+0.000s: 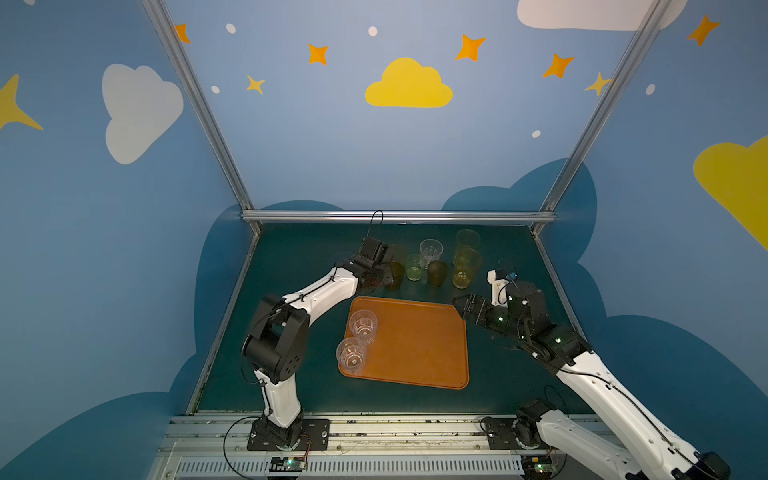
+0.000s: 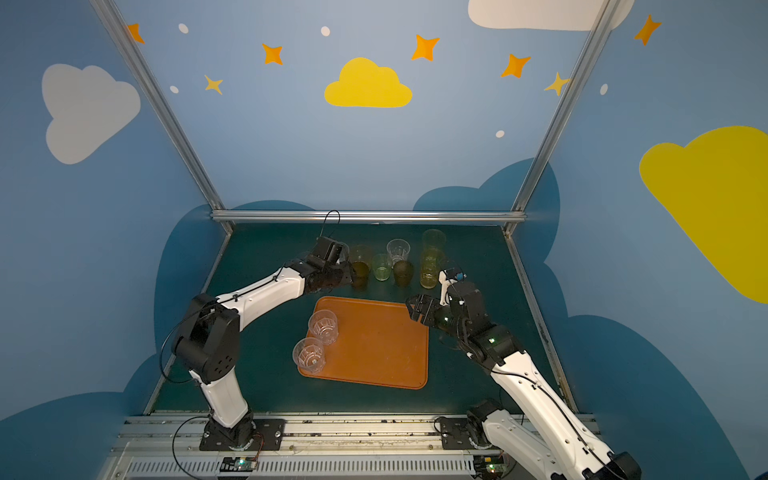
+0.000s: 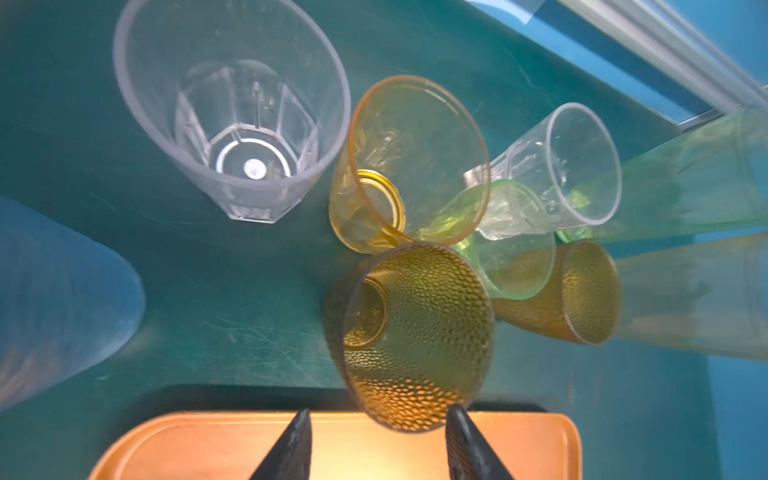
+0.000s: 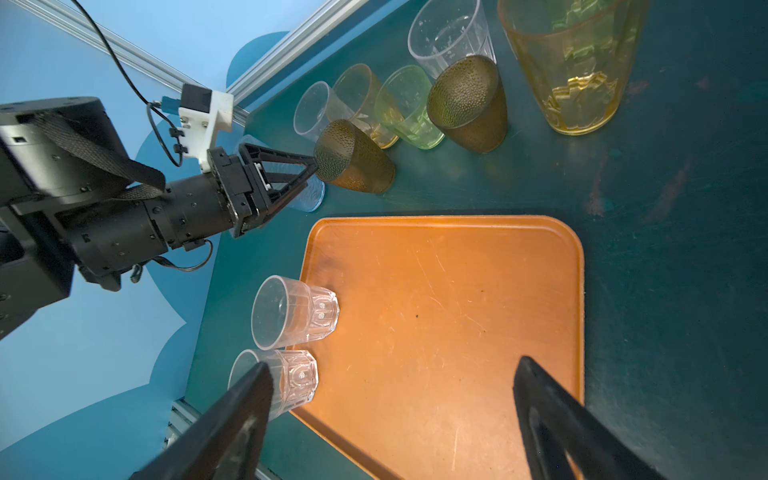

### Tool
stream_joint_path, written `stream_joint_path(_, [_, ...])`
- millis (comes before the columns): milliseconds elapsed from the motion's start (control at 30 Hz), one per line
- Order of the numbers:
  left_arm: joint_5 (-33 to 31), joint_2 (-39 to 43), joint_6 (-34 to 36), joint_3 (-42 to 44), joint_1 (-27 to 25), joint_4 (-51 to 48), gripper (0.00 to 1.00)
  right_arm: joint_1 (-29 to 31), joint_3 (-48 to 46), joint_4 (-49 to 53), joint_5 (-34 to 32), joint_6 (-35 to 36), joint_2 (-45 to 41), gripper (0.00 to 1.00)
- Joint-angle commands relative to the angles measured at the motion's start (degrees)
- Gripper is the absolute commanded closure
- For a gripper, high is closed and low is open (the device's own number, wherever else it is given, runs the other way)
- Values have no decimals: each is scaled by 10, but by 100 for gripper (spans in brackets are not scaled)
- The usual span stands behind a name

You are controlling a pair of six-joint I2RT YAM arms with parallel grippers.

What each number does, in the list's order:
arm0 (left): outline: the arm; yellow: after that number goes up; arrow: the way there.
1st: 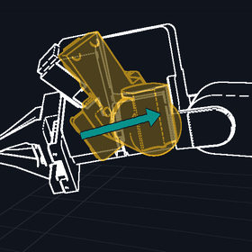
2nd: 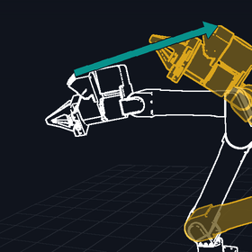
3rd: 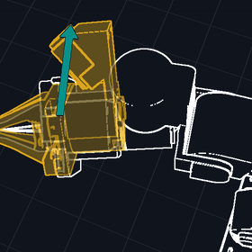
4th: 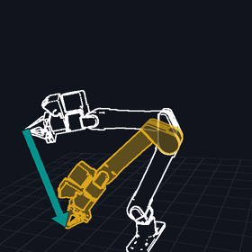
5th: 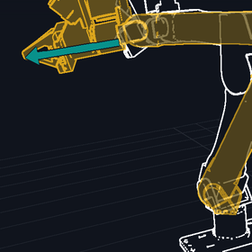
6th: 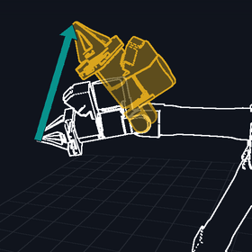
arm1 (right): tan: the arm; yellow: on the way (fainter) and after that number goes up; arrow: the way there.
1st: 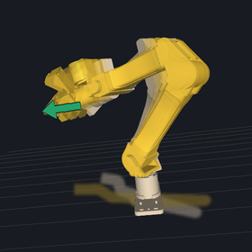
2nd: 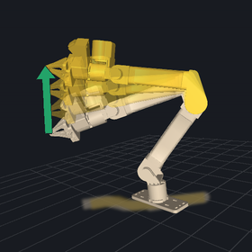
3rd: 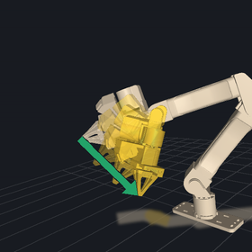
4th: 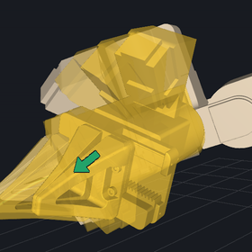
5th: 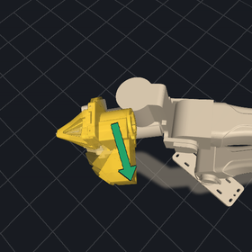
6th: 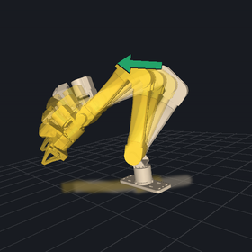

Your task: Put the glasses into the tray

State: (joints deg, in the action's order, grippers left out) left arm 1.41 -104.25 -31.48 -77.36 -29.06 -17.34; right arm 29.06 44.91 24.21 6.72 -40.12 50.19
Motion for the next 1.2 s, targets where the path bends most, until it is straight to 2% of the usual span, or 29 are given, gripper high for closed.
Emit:
stream_joint_path(0, [-24, -8, 19, -15, 3, -17, 48, -2, -12, -1, 5, -6, -4, 11])
stream_joint_path(267, [-40, -9, 25, -17, 4, -20, 49, -2, -24, -13, 21, -2, -14, 11])
stream_joint_path(1000, [-87, -49, 46, -61, 7, -42, 58, -1, -51, -17, 36, -24, -34, 11])
stream_joint_path(1167, [-83, -60, 49, -71, 10, -43, 67, -1, -57, -20, 31, -30, -35, 11])
